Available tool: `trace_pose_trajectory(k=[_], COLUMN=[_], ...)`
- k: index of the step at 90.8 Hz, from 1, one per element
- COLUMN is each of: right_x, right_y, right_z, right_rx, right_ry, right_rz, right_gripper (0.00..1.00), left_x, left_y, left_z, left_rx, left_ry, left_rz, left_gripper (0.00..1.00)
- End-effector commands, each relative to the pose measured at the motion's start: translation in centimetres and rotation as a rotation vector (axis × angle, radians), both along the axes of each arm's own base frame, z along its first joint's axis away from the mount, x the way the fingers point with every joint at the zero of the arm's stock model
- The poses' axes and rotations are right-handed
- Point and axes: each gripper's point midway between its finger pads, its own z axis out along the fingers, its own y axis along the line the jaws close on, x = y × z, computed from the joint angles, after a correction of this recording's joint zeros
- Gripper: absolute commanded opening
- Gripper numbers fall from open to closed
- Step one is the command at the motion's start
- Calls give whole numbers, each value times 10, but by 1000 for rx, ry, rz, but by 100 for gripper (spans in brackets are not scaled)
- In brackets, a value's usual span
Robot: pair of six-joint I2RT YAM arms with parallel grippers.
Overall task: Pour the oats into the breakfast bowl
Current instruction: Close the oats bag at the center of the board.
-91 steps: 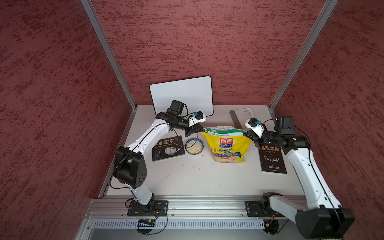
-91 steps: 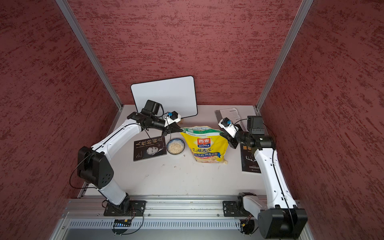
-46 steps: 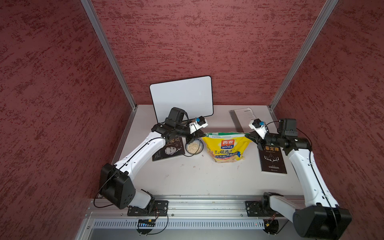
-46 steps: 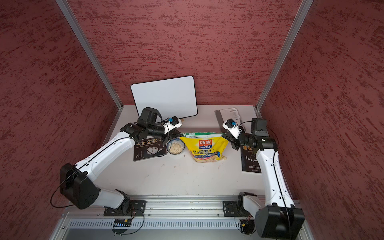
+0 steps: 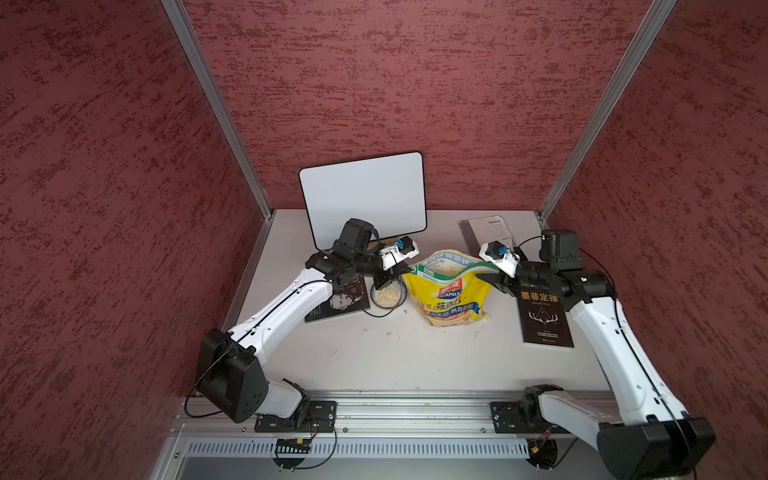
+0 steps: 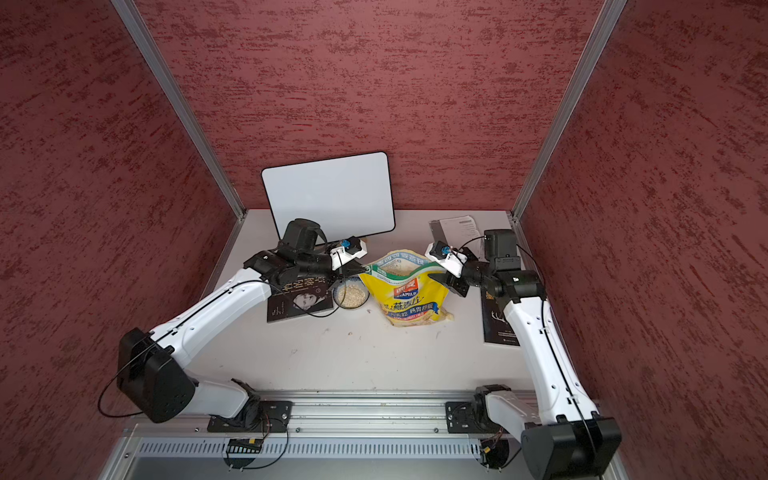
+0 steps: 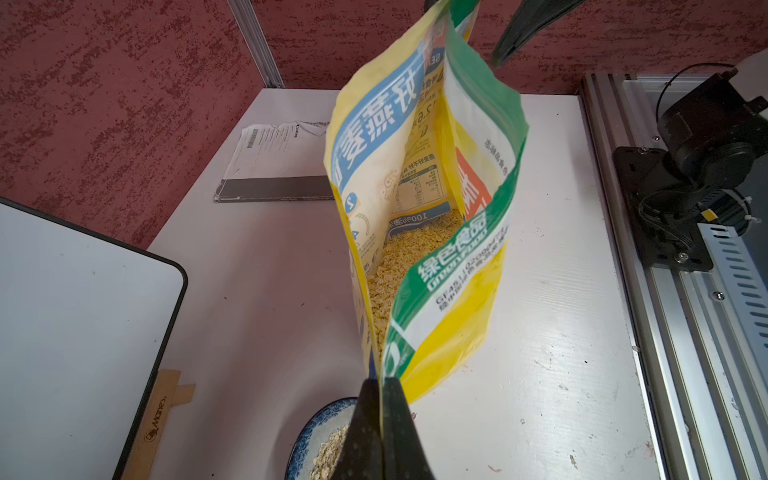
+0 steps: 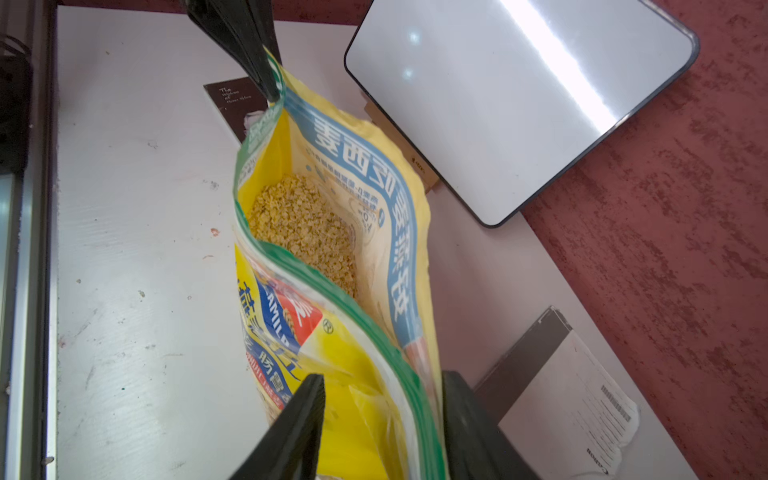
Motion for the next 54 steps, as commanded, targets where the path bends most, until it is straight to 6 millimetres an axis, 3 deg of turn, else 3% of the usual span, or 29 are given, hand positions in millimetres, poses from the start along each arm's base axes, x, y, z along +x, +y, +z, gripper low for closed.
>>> trace_pose_trajectory(k=[1, 15, 35, 44, 54], right_x=[0, 6, 21, 21, 20], right_y=[8, 18, 18, 18, 16], right_z=[12, 0, -3, -7, -16], right_rx=[-86, -197, -276, -303, -335], right_ry=[-40, 12, 53, 93, 153], right_rz=[9, 44, 60, 85, 98], right_gripper=[76, 96, 99, 92, 74], left_x=[0, -3, -8, -9, -11], left_y=[-1, -1, 1, 1, 3], left_z=[31, 35, 32, 29, 30], left_rx=[-60, -76, -77, -77, -85], left_ry=[-110, -141, -154, -165, -177], left_rz=[-7, -15, -32, -38, -41], left_gripper=[0, 0, 0, 0, 0])
